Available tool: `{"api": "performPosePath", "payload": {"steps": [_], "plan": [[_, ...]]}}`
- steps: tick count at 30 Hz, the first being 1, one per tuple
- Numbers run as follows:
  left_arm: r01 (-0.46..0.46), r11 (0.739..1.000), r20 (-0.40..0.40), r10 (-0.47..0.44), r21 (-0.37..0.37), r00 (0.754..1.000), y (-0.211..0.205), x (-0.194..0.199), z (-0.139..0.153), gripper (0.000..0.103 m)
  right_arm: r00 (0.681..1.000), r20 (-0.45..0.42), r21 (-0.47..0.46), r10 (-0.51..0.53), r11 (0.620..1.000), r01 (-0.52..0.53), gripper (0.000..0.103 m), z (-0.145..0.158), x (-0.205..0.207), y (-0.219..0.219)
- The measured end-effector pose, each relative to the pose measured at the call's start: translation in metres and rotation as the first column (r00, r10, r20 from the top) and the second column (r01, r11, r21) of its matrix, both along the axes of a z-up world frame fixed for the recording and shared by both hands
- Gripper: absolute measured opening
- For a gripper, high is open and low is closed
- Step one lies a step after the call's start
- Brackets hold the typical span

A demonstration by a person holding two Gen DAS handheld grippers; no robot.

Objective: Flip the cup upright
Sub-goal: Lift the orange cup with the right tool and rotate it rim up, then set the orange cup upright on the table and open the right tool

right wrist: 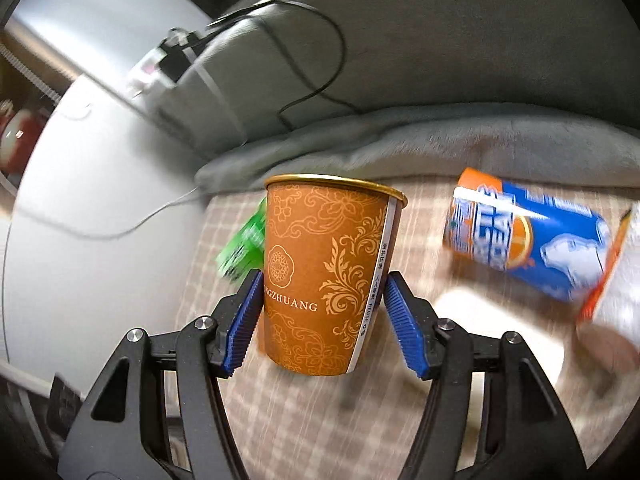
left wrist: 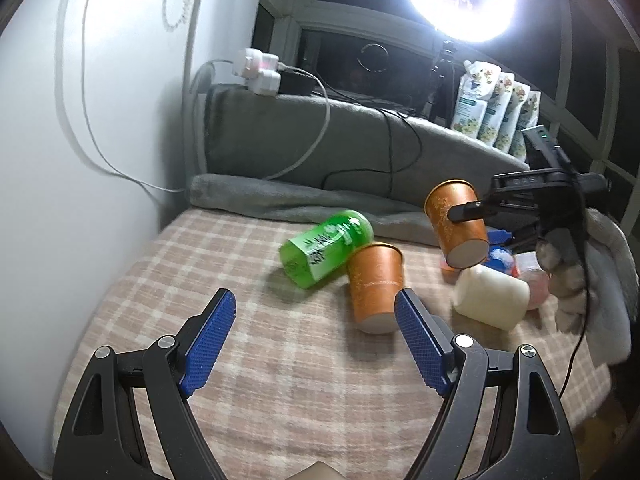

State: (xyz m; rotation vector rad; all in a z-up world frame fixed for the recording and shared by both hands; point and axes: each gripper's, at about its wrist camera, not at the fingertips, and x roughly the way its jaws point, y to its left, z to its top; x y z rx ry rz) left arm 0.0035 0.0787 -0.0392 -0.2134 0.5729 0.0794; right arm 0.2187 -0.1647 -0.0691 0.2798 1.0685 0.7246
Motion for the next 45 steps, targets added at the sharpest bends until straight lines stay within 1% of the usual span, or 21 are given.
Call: {"api": "performPosePath", "payload": {"steps": [3,6,12,18,24,28,29,34,37,40,43,45], "plan": [[0.026,0.999,-0.022,-0.027,-0.032,0.999,-0.003,0.004,-0.001,0.082,1.0,-0.008,0.009,0.028,1.0,-0.028,0.064,-0.002,-0.023,-0.001],[0.045,0.998,-0.032,-0.047,-0.049,0.998,-0.008,0.004,-0.002,0.082,0.998,-0.032,0.01,0.051,0.999,-0.051,0.064,-0.012,-0.043,-0.005],[0.086,0.992,-0.065,-0.092,-0.09,0.994,-0.016,0.005,-0.006,0.082,0.99,-0.116,-0.015,0.076,0.997,-0.078,0.064,-0.047,-0.071,-0.012],[0.12,0.982,-0.115,-0.137,-0.144,0.984,-0.023,0.011,-0.016,0.082,0.981,-0.178,-0.025,0.073,0.997,-0.079,0.064,-0.077,-0.084,-0.015],[0.156,0.97,-0.157,-0.186,-0.185,0.97,-0.031,0.019,-0.024,0.082,0.974,-0.212,-0.041,0.082,0.995,-0.093,0.065,-0.093,-0.087,-0.01],[0.179,0.959,-0.183,-0.221,-0.22,0.958,-0.036,0.024,-0.029,0.082,0.978,-0.191,-0.054,0.085,0.994,-0.097,0.066,-0.092,-0.094,-0.008],[0.183,0.955,-0.19,-0.23,-0.233,0.955,-0.036,0.026,-0.03,0.082,0.979,-0.185,-0.059,0.083,0.994,-0.096,0.066,-0.092,-0.091,-0.002],[0.21,0.93,-0.217,-0.281,-0.301,0.935,-0.039,0.035,-0.034,0.082,0.989,-0.132,-0.058,0.07,0.995,-0.079,0.07,-0.077,-0.096,-0.014],[0.224,0.91,-0.23,-0.315,-0.35,0.921,-0.041,0.042,-0.037,0.082,0.996,-0.073,-0.048,0.043,0.998,-0.046,0.071,-0.062,-0.101,-0.028],[0.247,0.892,-0.242,-0.353,-0.378,0.904,-0.049,0.049,-0.039,0.082,1.0,-0.014,-0.047,0.006,0.999,-0.007,0.071,-0.049,-0.109,-0.045],[0.267,0.871,-0.261,-0.394,-0.413,0.881,-0.056,0.056,-0.042,0.082,0.997,0.066,-0.072,-0.045,0.996,0.05,0.071,-0.035,-0.119,-0.061],[0.273,0.865,-0.274,-0.409,-0.421,0.871,-0.061,0.061,-0.045,0.082,0.991,0.111,-0.086,-0.068,0.993,0.078,0.071,-0.026,-0.123,-0.075]]}}
